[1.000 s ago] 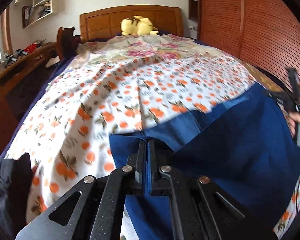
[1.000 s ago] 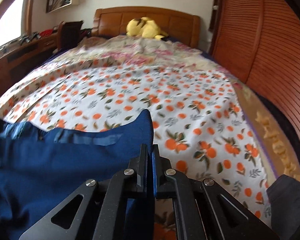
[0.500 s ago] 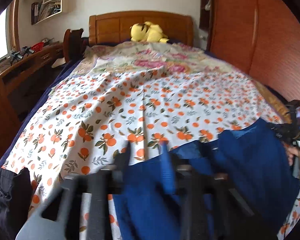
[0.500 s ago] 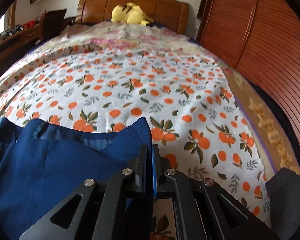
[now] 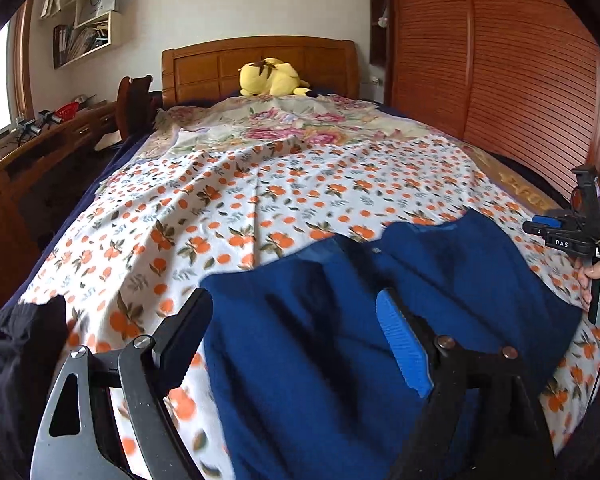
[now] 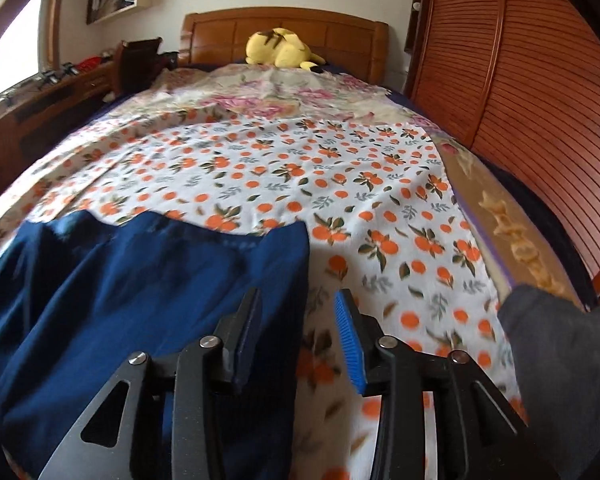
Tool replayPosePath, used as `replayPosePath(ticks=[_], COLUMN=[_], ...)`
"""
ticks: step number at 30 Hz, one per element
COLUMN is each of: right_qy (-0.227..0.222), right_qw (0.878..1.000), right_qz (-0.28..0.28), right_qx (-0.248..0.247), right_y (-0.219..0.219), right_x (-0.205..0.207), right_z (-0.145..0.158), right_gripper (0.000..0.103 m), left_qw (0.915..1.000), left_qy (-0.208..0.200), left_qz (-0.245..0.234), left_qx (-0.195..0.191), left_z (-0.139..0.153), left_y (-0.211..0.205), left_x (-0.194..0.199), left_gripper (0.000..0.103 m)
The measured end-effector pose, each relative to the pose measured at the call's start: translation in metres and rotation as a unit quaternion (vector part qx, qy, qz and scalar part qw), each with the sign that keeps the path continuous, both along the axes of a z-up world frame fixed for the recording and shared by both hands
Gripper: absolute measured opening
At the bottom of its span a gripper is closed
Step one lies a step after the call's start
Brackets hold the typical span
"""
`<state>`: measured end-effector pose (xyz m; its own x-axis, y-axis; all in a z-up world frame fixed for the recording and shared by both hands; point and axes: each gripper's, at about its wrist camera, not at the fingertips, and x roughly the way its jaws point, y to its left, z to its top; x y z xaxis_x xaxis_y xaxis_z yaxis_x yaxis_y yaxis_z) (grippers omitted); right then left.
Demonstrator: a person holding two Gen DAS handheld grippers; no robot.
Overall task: Fold large clothes
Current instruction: 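Open both tools and withdraw from the folded blazer bundle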
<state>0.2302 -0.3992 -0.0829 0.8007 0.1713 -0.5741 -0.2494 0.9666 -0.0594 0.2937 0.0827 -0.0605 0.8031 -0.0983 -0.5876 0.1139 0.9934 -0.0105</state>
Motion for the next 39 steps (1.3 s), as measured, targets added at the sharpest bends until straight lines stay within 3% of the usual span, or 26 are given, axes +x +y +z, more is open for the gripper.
replayPosePath(ticks=[8, 16, 29, 36, 39], right_qy=[0.009, 0.016, 0.028, 0.029, 0.027], right_qw=[0.998, 0.995, 0.996, 0.996, 0.997], right_qz=[0.054, 0.08, 0.081, 0.082, 0.075], right_qx=[0.022, 0.061, 0.007, 0.01, 0.011], right_y=[-0.005, -0.013, -0.006, -0.018, -0.023], right_x=[-0.059, -0.082, -0.091, -0.097, -0.097], right_z=[-0.01, -0.023, -0.043, -0.043, -0.042], right_gripper=[0.042, 0.042, 0.042, 0.043, 0.049], left_qw=[0.9996, 0.9987, 0.9972, 0.9974, 0.9973], left_qy=[-0.001, -0.003, 0.026, 0.058, 0.066], left_qz=[-0.028, -0.051, -0.07, -0.039, -0.028], left_qx=[-0.002, 0.003, 0.006, 0.017, 0.018], left_z=[-0.006, -0.016, -0.04, -0.066, -0.077], left_y=[-0.045, -0.088, -0.129, -0.123, -0.118], left_x=[-0.046, -0.074, -0.084, -0.083, -0.083], left_gripper=[0.084, 0.084, 0.084, 0.084, 0.084])
